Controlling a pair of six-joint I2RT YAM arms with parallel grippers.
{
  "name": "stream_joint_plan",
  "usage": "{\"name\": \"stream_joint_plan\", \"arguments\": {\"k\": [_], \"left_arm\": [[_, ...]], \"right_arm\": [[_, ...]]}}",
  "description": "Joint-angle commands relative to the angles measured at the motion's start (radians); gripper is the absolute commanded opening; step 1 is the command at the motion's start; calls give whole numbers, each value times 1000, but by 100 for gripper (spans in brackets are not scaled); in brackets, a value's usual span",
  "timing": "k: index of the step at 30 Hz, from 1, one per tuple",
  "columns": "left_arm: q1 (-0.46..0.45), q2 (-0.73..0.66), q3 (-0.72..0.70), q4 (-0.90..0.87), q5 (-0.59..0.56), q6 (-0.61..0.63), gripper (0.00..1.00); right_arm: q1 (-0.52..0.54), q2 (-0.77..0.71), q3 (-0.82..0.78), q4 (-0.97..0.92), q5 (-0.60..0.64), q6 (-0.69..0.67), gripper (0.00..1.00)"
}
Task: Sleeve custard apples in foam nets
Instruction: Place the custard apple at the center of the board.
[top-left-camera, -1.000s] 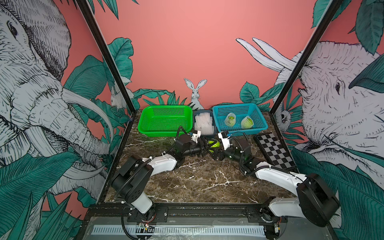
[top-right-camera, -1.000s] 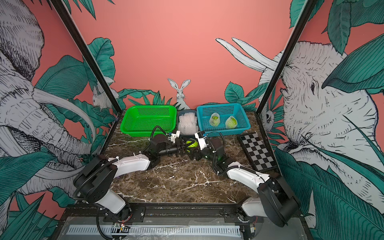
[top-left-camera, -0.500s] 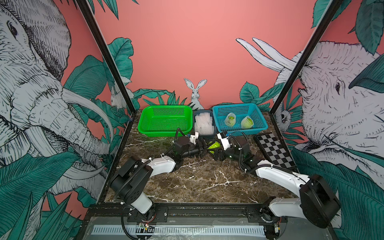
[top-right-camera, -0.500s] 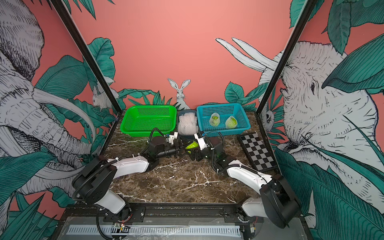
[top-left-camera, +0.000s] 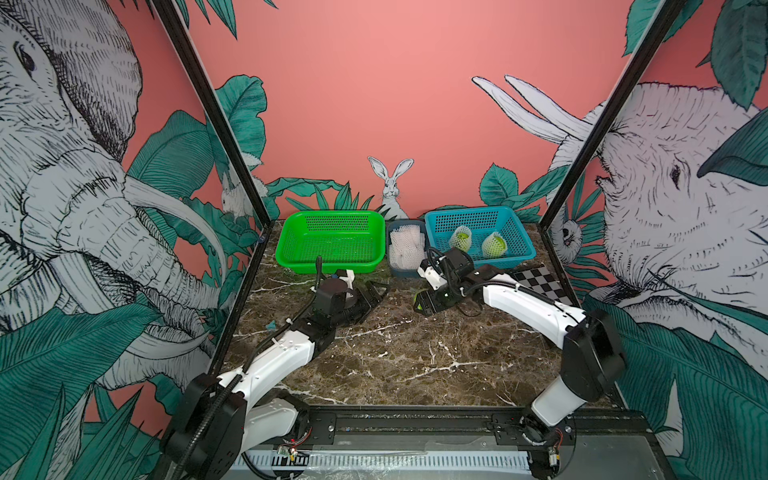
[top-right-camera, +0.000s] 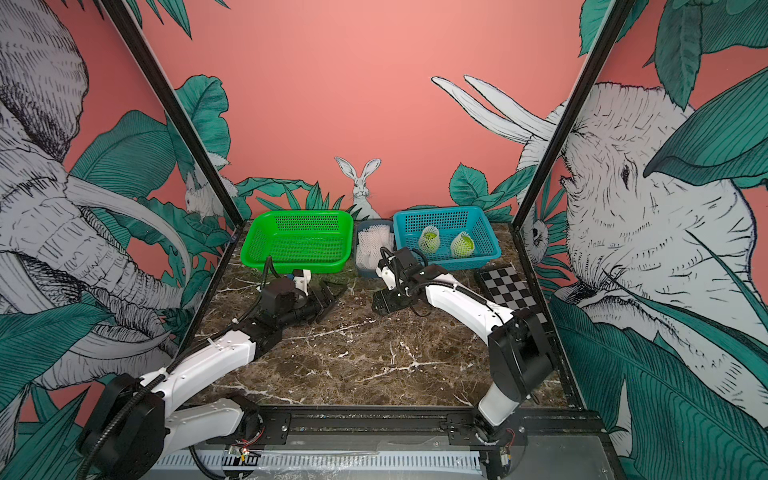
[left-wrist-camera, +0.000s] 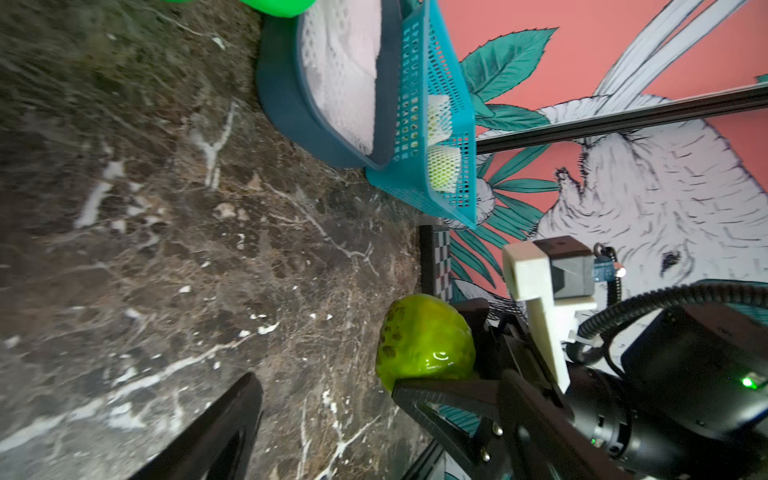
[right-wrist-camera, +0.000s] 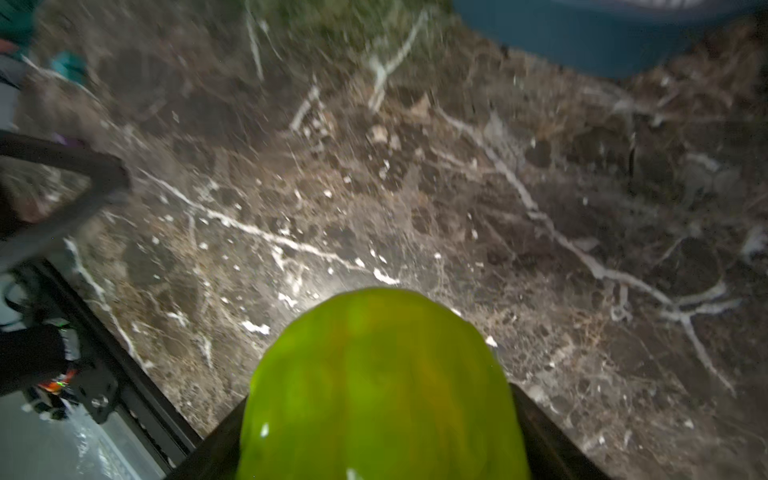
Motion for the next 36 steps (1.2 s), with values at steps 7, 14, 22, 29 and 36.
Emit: {"name": "stream_joint_plan", "arguments": {"k": [7, 14, 22, 29, 36], "left_arm": [[7, 4, -47, -81, -49, 46, 91], [7, 22, -54, -63, -33, 37, 90], [6, 6, -71, -63, -49, 29, 90], [7, 9, -61, -74, -51, 30, 90], [7, 8, -56, -80, -48, 34, 90]], "right_arm": [[72, -7, -167, 235, 103, 36, 70], [91, 12, -279, 490, 187, 68, 70], [94, 53, -303, 563, 232, 65, 72], [94, 75, -302, 557, 213, 58, 76], [94, 92, -287, 527, 224, 53, 85]]}}
